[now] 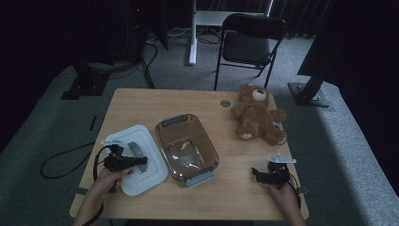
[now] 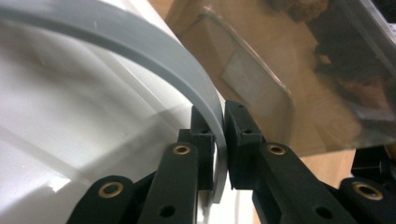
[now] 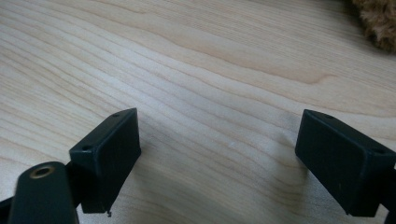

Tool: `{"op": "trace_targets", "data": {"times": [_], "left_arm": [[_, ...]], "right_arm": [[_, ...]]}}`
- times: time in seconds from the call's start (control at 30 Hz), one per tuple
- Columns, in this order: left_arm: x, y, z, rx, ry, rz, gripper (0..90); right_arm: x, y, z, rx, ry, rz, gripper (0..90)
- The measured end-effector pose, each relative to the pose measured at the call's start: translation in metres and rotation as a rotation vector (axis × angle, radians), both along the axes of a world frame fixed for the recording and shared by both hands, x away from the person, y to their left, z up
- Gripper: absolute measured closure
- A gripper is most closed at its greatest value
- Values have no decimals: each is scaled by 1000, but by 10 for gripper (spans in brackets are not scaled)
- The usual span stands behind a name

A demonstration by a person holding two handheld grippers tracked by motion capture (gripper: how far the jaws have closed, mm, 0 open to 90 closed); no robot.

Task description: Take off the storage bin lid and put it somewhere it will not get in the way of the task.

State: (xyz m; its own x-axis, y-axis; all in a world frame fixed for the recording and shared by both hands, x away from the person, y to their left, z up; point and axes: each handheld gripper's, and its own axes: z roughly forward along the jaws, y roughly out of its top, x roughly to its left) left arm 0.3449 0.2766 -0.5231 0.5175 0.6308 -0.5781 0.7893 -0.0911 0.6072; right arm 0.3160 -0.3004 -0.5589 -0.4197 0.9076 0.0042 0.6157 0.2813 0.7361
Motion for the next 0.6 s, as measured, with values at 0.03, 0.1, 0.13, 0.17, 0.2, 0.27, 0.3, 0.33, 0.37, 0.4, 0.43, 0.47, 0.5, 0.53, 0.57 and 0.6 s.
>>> {"op": "trace_targets", "data": {"times": [0.03, 0.1, 0.13, 0.17, 0.2, 0.27, 0.3, 0.33, 0.37, 0.4, 0.43, 0.47, 0.5, 0.53, 0.57, 0.6], "left_arm": [[2, 0, -3, 1, 3, 3, 827], [5, 0, -7, 12, 19, 15, 800], [7, 0, -10, 19, 28, 19, 779], [8, -1, -12, 41, 38, 32, 729], [8, -2, -15, 70, 38, 37, 646], [7, -1, -17, 64, 27, 37, 537], [6, -2, -16, 72, 20, 49, 483], [4, -1, -14, 106, 4, 66, 463], [3, -1, -13, 127, -6, 83, 461], [3, -1, -11, 146, -13, 95, 454], [2, 0, -11, 160, -19, 96, 427], [1, 0, -10, 178, -27, 96, 418], [-1, -1, -9, 198, -36, 103, 417], [-2, -1, -8, 226, -49, 104, 417], [-3, -1, -7, 241, -58, 107, 398], [-4, -2, -6, 258, -71, 109, 381]], "right_arm": [[0, 0, 0, -1, 1, 0, 131], [0, 0, 0, -1, 1, 0, 132], [0, 0, 0, 0, 1, 0, 131], [0, 0, 0, 0, 1, 0, 131], [0, 0, 0, -1, 1, 0, 131], [0, 0, 0, -1, 0, 0, 132], [0, 0, 0, 0, 0, 0, 132], [0, 0, 0, 0, 0, 0, 131], [0, 0, 0, 0, 0, 0, 131], [0, 0, 0, 0, 0, 0, 131], [0, 0, 0, 0, 0, 0, 132], [0, 0, 0, 0, 0, 0, 131], [0, 0, 0, -1, 0, 0, 132], [0, 0, 0, 0, 0, 0, 131], [0, 0, 0, 0, 0, 0, 132], [0, 0, 0, -1, 0, 0, 131]]}}
